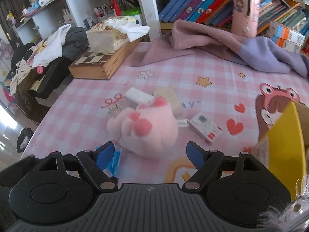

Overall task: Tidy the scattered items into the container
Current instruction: 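Move the right tool to the pink plush pig while the left tool approaches the blue packet, then grasp the plush pig with the right tool while the left tool grasps the blue packet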

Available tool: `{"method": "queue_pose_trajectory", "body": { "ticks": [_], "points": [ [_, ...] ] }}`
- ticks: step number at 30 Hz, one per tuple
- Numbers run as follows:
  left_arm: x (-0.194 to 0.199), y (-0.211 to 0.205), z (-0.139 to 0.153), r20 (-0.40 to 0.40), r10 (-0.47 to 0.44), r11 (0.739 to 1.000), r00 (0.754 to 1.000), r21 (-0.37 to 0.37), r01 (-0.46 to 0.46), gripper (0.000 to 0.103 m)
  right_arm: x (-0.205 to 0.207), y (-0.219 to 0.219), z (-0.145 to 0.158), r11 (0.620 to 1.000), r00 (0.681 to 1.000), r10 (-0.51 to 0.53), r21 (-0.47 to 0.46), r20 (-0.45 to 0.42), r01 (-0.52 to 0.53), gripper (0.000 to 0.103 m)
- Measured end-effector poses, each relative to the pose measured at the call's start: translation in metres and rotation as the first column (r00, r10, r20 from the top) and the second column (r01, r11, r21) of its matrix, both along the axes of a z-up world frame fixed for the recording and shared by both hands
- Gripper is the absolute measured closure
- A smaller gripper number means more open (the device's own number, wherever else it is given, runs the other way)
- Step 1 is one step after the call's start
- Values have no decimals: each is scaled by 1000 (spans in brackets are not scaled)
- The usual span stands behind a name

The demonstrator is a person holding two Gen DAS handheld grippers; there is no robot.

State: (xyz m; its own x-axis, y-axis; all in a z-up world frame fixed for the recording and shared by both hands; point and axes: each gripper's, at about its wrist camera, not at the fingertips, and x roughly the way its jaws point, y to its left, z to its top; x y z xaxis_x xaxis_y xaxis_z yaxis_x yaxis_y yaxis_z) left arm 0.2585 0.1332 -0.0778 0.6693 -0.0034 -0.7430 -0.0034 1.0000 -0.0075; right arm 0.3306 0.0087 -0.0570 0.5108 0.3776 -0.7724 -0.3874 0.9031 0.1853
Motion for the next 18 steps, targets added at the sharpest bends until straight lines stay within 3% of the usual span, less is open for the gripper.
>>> {"method": "queue_pose_trajectory", "body": {
  "ticks": [10,15,18],
  "points": [
    [27,-1,-18,-55,-12,1000,998,-30,10,56,35,19,-21,1000,999,24,6,-46,-23,19],
    [26,4,-17,-47,-7,999,999,-50,5,62,44,19,-30,999,997,8,38,-72,-5,17],
    [24,8,-14,-46,-1,997,999,-75,-3,66,44,17,-31,998,997,7,60,-77,-3,27]
  ]
}}
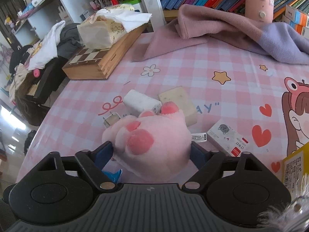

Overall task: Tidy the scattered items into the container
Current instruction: 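Grasp the plush pig with the right tool while the left tool grasps the blue packet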

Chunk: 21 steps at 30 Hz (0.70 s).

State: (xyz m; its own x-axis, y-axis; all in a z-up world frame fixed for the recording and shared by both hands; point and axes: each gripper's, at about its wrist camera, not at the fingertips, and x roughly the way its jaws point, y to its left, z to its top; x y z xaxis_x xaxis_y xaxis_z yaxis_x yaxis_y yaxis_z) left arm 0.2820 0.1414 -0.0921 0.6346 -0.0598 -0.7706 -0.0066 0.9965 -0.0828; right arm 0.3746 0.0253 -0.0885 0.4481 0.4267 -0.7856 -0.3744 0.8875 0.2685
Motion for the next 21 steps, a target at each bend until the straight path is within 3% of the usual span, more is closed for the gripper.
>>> {"method": "queue_pose_trajectory", "body": {
  "ticks": [3,6,21],
  "points": [
    [-6,5,5,15,14,1000,1000,-14,-14,67,-3,-5,4,1000,1000,-5,20,7,5,40],
    [-15,10,12,29,34,999,999,-31,-33,68,-10,-10,8,999,1000,-19,31,12,19,43],
    [-76,27,60,117,67,993,991,-109,-54,68,-75,-41,48,993,997,-62,103,46,57,42]
  ]
}}
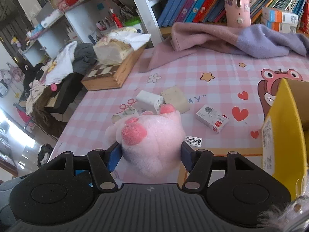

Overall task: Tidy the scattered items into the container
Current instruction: 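Grasp the plush pig with the right tool while the left tool grasps the blue packet, then lift and carry the pig and packet over the yellow box with both tools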

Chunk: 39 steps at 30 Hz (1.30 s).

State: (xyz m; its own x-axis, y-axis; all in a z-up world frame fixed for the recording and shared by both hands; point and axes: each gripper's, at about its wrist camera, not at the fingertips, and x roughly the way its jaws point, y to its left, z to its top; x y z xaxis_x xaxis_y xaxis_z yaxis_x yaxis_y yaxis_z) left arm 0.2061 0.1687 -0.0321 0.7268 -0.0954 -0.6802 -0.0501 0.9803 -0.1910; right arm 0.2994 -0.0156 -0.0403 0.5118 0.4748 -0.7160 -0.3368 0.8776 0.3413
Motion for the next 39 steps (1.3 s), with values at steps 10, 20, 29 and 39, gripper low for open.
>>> {"method": "queue_pose_trajectory", "body": {
  "ticks": [10,20,29,39],
  "points": [
    [-53,5,31,62,0,999,998,-49,3,68,-53,-21,27,1000,997,-18,27,75,16,42],
    [-111,10,39,85,-6,996,996,-87,13,68,-121,-39,40,998,994,-46,40,101,43,42],
    [-171,2,44,102,-68,992,992,-102,79,68,-201,-47,42,998,992,-54,21,116,52,42],
    [-206,-6,46,110,-138,982,984,-114,150,68,-263,-69,38,992,988,-126,-10,93,128,42]
  ]
}}
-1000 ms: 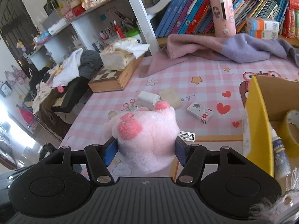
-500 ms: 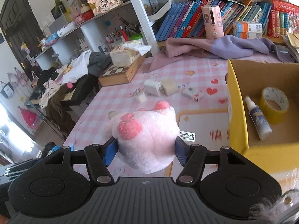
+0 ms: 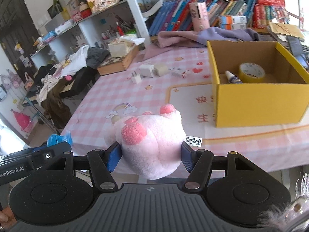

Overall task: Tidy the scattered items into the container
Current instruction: 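Lift and carry the pig and packet over the yellow box with both tools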

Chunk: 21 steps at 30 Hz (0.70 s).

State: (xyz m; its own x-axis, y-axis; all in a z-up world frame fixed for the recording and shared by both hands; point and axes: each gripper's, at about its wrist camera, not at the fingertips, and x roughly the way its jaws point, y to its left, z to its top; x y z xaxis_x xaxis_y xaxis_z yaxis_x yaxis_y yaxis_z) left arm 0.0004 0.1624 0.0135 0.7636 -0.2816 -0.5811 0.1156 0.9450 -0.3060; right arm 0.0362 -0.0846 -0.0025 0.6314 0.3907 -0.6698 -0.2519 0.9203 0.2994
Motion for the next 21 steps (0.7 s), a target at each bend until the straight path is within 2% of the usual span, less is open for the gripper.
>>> {"method": "queue_pose_trajectory", "body": {
  "ticks": [11,21],
  "points": [
    [-3,-25,-6,-7,-113,993,994,-21,113,68,-36,-18,1,996,997,-76,-43,-7,76,42],
    [-1,-50,-10,-5,-205,978,979,-46,204,68,-57,-47,0,981,982,-186,-54,-26,185,42]
  ]
}}
